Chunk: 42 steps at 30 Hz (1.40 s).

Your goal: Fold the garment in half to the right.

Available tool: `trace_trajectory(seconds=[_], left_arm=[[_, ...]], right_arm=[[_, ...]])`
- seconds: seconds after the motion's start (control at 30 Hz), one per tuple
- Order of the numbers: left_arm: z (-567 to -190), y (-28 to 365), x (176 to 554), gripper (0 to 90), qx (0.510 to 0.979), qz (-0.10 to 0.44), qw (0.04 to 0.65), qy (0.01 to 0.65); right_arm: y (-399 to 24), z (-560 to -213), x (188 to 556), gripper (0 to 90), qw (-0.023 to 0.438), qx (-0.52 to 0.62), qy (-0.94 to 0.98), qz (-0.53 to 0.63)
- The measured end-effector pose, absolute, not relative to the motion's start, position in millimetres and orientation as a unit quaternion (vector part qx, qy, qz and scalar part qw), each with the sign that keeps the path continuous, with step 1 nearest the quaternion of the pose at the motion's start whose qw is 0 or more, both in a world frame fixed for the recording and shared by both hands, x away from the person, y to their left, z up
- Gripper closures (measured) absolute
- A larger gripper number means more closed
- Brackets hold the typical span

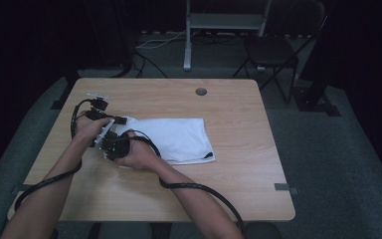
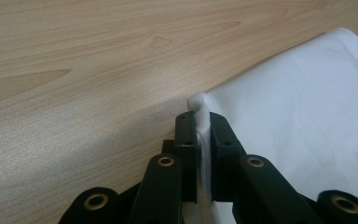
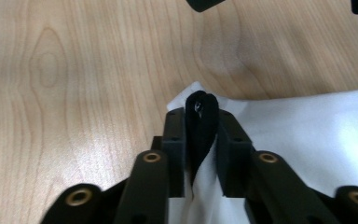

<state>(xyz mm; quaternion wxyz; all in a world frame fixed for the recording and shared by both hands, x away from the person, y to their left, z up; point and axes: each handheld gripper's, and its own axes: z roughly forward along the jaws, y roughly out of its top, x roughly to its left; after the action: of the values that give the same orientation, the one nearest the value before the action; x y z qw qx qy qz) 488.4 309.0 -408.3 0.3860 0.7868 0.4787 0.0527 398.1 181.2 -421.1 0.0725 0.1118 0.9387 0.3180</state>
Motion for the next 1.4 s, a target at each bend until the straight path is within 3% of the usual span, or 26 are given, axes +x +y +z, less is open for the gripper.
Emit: trace_trajectory(seconds=[1.4], left_arm=[[-385.2,309.4,484.4,84.5,0.802,0.070,0.365,0.467]], right_arm=[[179.7,-394.1,386.7,81.0,0.072,0.130,0.921,0.360]])
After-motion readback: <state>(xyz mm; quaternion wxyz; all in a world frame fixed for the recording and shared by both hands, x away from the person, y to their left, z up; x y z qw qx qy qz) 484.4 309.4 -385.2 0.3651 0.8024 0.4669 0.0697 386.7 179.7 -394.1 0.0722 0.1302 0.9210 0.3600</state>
